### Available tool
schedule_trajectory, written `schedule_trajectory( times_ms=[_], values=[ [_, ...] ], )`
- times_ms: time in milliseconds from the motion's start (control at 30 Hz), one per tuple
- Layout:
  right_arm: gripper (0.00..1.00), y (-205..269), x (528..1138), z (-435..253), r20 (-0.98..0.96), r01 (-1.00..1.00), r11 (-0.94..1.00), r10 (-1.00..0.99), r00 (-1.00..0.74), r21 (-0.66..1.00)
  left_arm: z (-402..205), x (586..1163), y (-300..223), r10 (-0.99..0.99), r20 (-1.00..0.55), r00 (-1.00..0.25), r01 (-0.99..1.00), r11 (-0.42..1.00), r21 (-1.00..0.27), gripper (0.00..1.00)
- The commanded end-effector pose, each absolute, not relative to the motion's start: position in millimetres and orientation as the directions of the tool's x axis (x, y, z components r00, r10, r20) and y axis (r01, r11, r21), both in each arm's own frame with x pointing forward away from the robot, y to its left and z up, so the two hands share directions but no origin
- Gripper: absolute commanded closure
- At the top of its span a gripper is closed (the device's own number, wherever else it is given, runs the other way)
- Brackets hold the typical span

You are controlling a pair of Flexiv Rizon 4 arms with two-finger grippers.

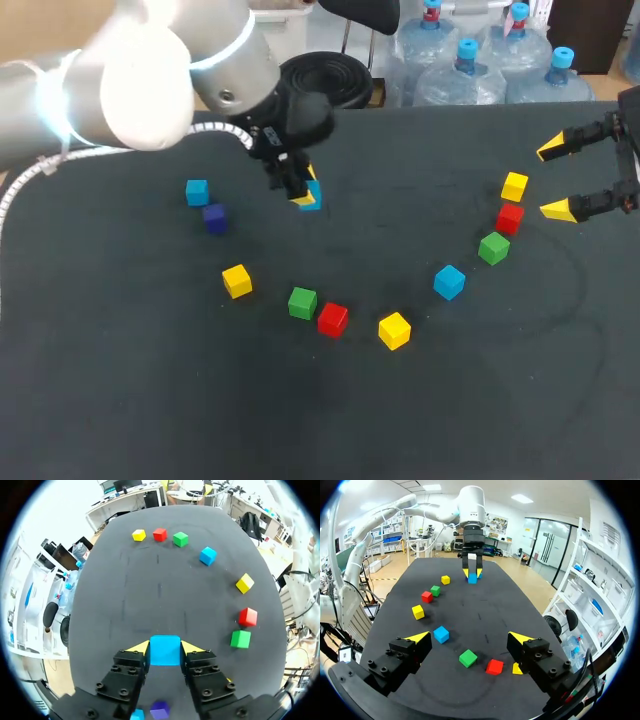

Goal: Place the blue cubes, place green cubes on the blue cubes, place the yellow cubes on the green cubes, then place the red cubes on the yellow cubes, and place purple cube on the red cubes.

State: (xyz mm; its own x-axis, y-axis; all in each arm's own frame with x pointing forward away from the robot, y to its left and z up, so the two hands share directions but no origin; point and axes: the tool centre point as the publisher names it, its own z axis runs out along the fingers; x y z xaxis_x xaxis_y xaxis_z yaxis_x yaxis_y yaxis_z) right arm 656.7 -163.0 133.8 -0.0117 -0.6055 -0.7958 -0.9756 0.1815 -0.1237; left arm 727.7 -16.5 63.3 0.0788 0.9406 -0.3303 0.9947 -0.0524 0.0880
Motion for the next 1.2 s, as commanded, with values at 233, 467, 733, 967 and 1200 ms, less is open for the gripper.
schedule_trajectory(
  times_ms=[233, 467, 733, 967, 1200],
  values=[
    [0.00, -163, 657, 133, -0.797, -0.976, 0.181, -0.604, -0.010, -0.124, 51, 728, -44, 0.953, -0.300, 0.049, 0.998, -0.036, 0.048, 1.00],
    [0.00, -163, 657, 133, -0.797, -0.976, 0.181, -0.604, -0.010, -0.124, 42, 725, -54, 0.953, -0.301, 0.031, 0.999, -0.020, 0.040, 1.00],
    [0.00, -163, 657, 133, -0.797, -0.976, 0.181, -0.604, -0.010, -0.124, 33, 721, -57, 0.956, -0.292, 0.022, 1.000, -0.017, 0.019, 1.00],
    [0.00, -163, 657, 133, -0.797, -0.976, 0.181, -0.604, -0.010, -0.124, 27, 716, -55, 0.961, -0.277, 0.013, 1.000, -0.013, 0.002, 1.00],
    [0.00, -163, 657, 133, -0.797, -0.976, 0.181, -0.604, -0.010, -0.124, 24, 708, -58, 0.959, -0.282, 0.004, 1.000, -0.009, -0.017, 1.00]
  ],
)
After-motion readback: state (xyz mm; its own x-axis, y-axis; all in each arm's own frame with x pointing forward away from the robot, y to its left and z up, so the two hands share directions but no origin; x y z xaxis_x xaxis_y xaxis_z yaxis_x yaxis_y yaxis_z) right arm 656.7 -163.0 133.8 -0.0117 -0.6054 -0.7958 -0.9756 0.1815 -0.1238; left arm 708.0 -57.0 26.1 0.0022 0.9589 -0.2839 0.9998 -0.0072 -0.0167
